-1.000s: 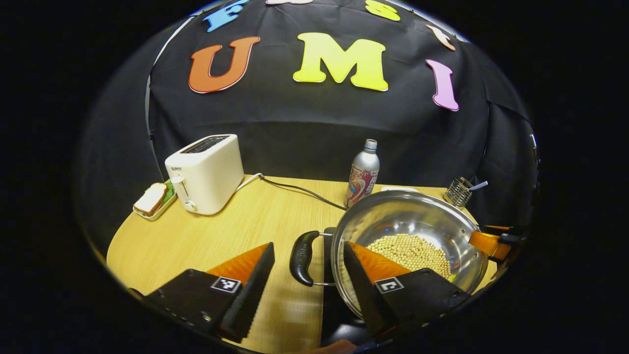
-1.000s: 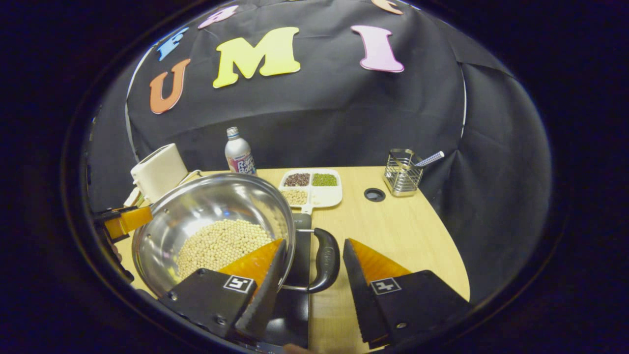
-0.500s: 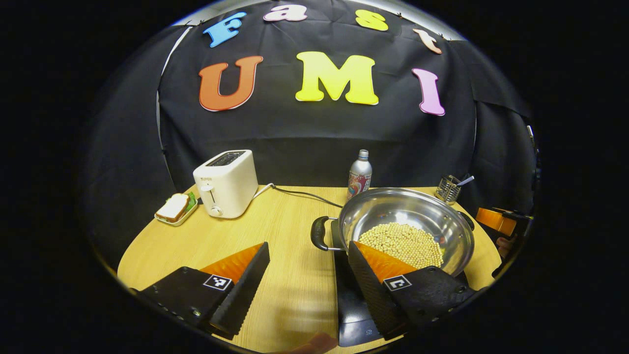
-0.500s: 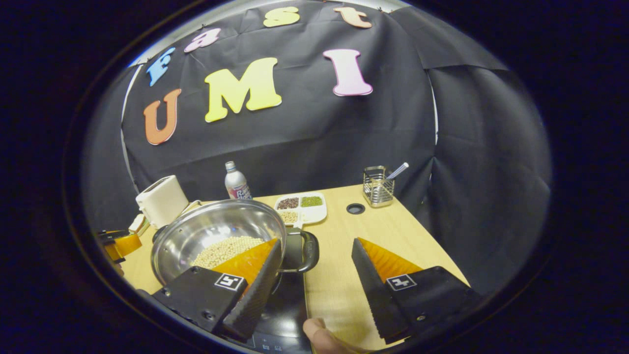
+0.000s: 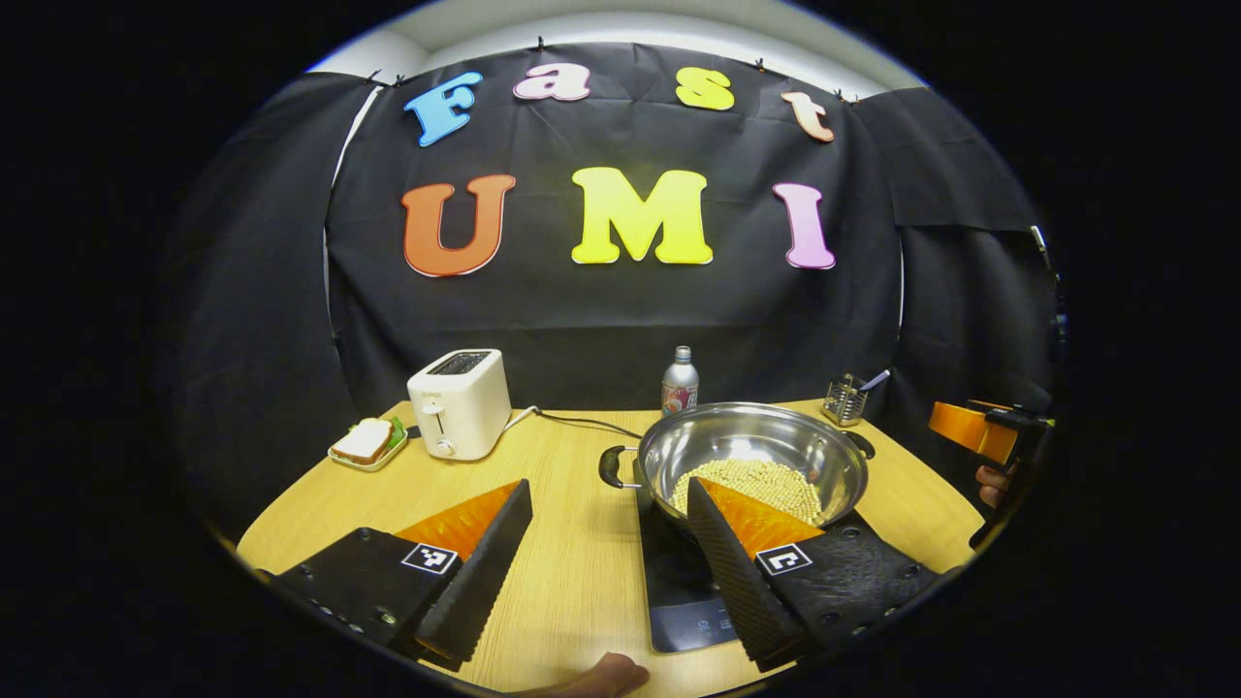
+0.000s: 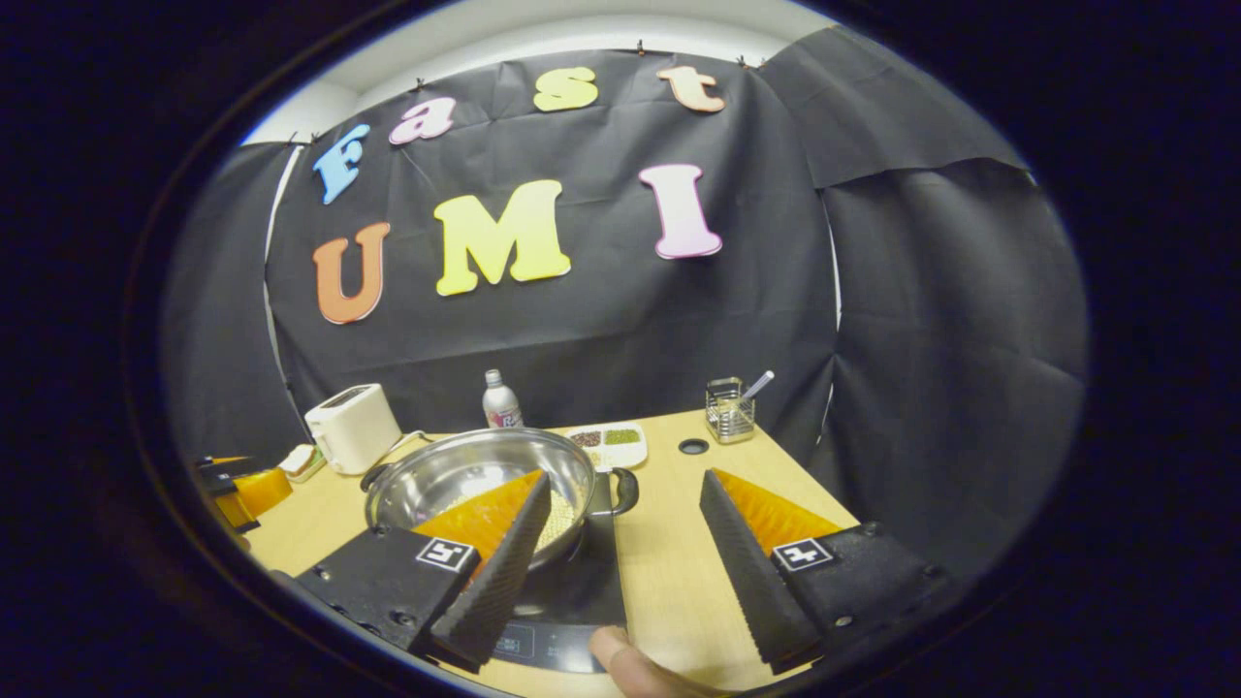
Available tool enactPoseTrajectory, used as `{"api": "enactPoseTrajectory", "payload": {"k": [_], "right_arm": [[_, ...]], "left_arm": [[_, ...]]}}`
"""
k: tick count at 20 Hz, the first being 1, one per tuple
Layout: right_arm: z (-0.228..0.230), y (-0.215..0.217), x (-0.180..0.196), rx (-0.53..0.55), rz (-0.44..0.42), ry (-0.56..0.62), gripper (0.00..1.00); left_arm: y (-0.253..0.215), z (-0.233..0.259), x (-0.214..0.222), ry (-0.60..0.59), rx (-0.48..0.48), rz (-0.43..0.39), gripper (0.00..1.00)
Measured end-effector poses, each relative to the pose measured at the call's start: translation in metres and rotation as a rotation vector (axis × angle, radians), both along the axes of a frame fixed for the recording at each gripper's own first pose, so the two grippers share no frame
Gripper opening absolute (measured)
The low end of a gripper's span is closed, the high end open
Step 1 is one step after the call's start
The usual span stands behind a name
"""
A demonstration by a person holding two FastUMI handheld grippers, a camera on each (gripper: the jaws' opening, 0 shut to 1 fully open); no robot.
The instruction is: First push the handle of the pot to place it horizontally, then grasp the pot with both hands and set it on the induction cooktop.
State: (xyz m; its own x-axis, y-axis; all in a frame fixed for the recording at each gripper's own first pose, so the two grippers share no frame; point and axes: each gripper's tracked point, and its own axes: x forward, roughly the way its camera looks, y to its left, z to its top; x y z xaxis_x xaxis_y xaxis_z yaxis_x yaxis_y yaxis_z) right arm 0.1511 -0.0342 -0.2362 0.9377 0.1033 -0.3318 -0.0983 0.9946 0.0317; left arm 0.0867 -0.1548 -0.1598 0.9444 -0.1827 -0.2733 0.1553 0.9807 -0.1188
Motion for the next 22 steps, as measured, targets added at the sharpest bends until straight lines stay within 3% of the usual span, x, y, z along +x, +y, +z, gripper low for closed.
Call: {"api": "enactPoseTrajectory", "payload": {"k": [5, 10, 22], "right_arm": [[0.031, -0.003, -0.054, -0.016, 0.005, -0.049, 0.96], [0.083, -0.016, -0.108, -0.020, -0.023, -0.130, 0.96], [0.216, -0.041, -0.215, 0.018, -0.120, -0.503, 0.96]], "left_arm": [[0.000, 0.026, -0.048, -0.071, 0.004, -0.016, 0.96], [0.025, 0.061, -0.087, -0.137, 0.000, 0.042, 0.95], [0.068, 0.140, -0.154, -0.336, -0.001, 0.115, 0.95]]}}
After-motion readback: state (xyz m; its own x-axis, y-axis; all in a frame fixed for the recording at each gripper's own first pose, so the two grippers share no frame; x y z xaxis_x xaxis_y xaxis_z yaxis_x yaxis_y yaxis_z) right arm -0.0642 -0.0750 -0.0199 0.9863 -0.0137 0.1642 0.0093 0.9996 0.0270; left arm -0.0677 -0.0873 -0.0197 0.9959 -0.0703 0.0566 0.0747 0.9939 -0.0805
